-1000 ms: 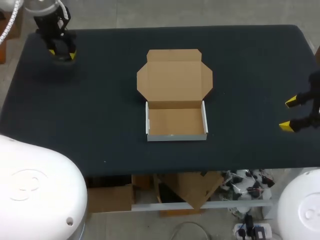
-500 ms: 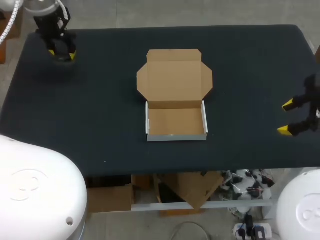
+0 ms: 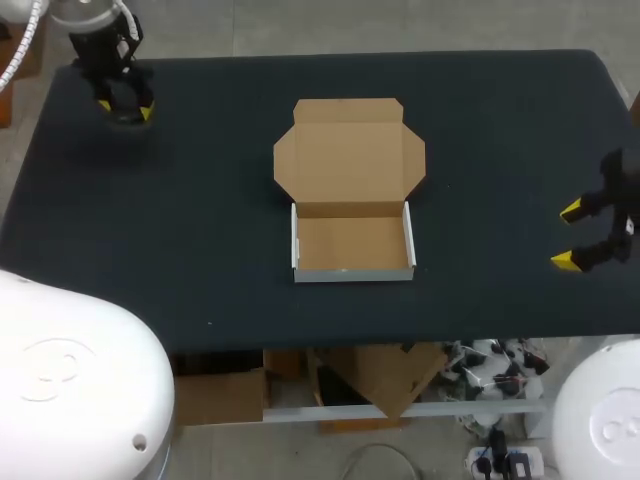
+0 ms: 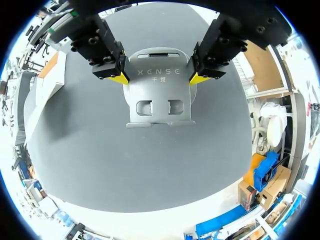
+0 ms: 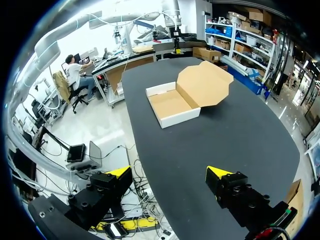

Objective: Assemble the packaging by folding the flat box into shape, placing the metal phone stand inside, and closing the box properly

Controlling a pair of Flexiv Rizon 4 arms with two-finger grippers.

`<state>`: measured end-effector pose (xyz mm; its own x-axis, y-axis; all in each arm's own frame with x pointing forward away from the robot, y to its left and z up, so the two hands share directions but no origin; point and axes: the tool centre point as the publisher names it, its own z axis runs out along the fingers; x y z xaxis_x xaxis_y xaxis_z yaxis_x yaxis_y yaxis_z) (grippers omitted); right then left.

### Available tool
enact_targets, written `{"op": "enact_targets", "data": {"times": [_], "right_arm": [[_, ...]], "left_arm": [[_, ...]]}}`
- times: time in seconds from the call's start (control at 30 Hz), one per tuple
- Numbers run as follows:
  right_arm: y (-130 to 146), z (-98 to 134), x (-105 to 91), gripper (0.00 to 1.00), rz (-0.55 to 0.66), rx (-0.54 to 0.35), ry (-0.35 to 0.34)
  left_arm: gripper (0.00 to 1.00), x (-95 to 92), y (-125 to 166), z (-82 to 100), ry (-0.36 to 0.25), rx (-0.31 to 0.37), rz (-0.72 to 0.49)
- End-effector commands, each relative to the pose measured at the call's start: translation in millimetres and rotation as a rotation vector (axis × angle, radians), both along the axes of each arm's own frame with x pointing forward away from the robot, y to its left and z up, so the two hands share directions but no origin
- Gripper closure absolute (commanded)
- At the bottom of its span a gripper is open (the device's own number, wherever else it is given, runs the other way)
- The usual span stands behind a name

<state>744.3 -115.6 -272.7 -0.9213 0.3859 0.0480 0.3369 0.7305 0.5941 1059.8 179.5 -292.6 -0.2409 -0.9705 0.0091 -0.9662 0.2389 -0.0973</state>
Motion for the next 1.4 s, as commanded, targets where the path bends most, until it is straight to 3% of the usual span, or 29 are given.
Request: {"op": "enact_targets", "data": {"times": [0.03,0.3,0.77,1.4], "right_arm": [[-0.2,0.1,-1.8,0.00,-0.001,0.002,-0.005],[-0.2,0.1,-1.8,0.00,-0.001,0.002,-0.005],[-0.2,0.1,-1.8,0.00,-0.001,0.002,-0.005],[-0.2,0.1,-1.8,0.00,-0.001,0.002,-0.005]], "left_arm": [[1.00,-4.2,-1.5,6.5,-0.006,0.008,0.002],[1.00,-17.7,-3.4,16.4,-0.021,0.007,0.000],[1.00,-71.6,-15.7,34.8,-0.072,-0.010,-0.055],[1.00,-138.3,-63.8,58.6,-0.134,-0.001,-0.133]]}}
